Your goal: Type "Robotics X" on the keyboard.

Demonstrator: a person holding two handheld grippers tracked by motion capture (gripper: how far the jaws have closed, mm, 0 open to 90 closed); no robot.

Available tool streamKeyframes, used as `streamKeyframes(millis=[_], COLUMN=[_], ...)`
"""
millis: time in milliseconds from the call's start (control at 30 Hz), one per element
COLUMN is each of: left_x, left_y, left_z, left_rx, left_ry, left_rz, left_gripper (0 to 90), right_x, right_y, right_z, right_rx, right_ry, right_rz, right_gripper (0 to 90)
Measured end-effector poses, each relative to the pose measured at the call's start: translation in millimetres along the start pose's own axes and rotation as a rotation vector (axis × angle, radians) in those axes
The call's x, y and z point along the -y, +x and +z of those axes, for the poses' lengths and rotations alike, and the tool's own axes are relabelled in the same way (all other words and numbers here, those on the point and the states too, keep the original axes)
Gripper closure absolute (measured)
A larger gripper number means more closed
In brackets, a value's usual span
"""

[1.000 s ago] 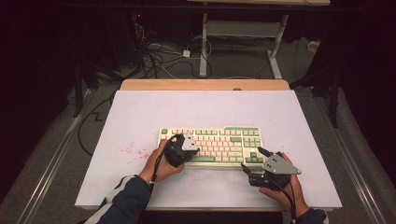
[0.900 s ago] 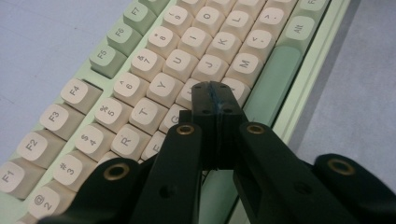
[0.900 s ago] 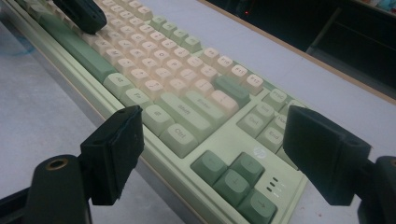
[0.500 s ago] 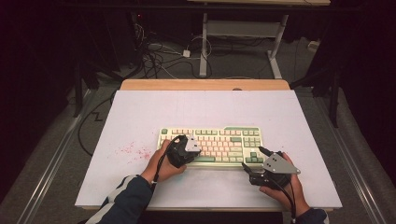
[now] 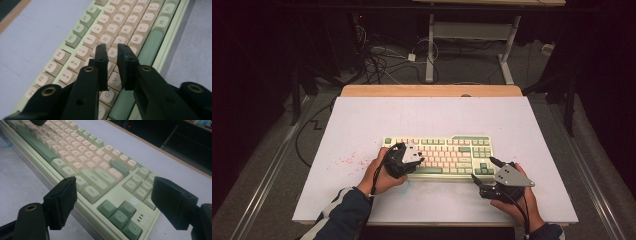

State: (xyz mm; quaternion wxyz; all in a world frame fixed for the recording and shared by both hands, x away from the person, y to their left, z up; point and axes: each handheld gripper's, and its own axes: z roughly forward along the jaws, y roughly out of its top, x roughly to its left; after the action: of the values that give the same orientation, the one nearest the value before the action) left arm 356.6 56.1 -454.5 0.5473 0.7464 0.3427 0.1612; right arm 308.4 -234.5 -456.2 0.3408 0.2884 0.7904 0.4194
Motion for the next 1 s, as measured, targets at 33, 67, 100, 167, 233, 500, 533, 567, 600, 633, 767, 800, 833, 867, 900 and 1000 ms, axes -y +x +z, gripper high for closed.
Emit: streamKeyframes(millis=[33, 67, 100, 167, 233, 500, 533, 567, 600, 633, 767, 800, 833, 867, 900, 1000], left_x=[0.0, 0.3, 0.8, 1.6, 1.9, 6.9, 7.9, 8.8, 9.7, 10.6, 13.3, 14.0, 14.6, 15.4, 16.7, 20.8], left_y=[0.5, 0.9, 1.3, 1.0, 0.1, 1.9, 2.7, 3.6, 4.7, 5.8, 8.8, 9.3, 9.5, 9.9, 10.4, 13.0], left_z=[-1.3, -2.1, -3.0, -5.6, -8.6, -20.4, -22.9, -25.2, -27.2, -29.0, -34.8, -36.2, -38.0, -40.1, -42.0, -47.9], left_rx=[-0.002, -0.007, -0.012, -0.007, -0.008, -0.031, -0.03, -0.029, -0.032, -0.032, -0.037, -0.044, -0.043, -0.039, -0.043, -0.05], left_ry=[-0.006, -0.01, -0.011, -0.027, -0.046, -0.124, -0.134, -0.147, -0.153, -0.155, -0.166, -0.169, -0.174, -0.178, -0.18, -0.19], left_rz=[0.001, 0.005, 0.011, 0.023, 0.03, 0.034, 0.034, 0.029, 0.025, 0.025, 0.028, 0.035, 0.032, 0.032, 0.037, 0.039], left_gripper=[69.0, 66.9, 63.6, 58.8, 54.0, 26.6, 25.0, 23.7, 22.5, 21.0, 20.2, 20.2, 20.3, 20.3, 20.3, 20.3], right_x=[0.0, 0.0, 0.0, 0.0, 0.1, 0.1, 0.2, 0.2, 0.2, 0.2, -0.1, -0.2, -0.2, -0.2, -0.1, 0.0], right_y=[0.1, 0.4, 0.8, 1.2, 1.4, 2.0, 2.0, 2.1, 2.0, 2.0, 1.6, 1.5, 1.5, 1.5, 1.4, 1.4], right_z=[0.0, 0.0, 0.0, 0.1, 0.5, 0.4, 0.4, 0.4, 0.4, 0.3, -0.5, -0.6, -0.7, -0.7, -0.7, -0.7], right_rx=[-0.002, -0.002, -0.003, -0.004, -0.006, -0.011, -0.01, -0.012, -0.013, -0.012, -0.013, -0.014, -0.014, -0.013, -0.013, -0.014], right_ry=[0.0, -0.001, 0.001, 0.003, 0.003, 0.003, 0.003, 0.003, 0.003, 0.002, -0.004, -0.004, -0.004, -0.003, -0.003, -0.001], right_rz=[0.0, 0.0, -0.001, 0.001, -0.001, 0.002, 0.001, 0.001, 0.002, 0.004, 0.004, 0.005, 0.005, 0.008, 0.007, 0.008], right_gripper=[21.5, 21.5, 21.5, 21.5, 21.5, 21.5, 21.5, 21.5, 21.4, 21.4, 21.5, 21.5, 21.4, 21.5, 21.5, 21.5])
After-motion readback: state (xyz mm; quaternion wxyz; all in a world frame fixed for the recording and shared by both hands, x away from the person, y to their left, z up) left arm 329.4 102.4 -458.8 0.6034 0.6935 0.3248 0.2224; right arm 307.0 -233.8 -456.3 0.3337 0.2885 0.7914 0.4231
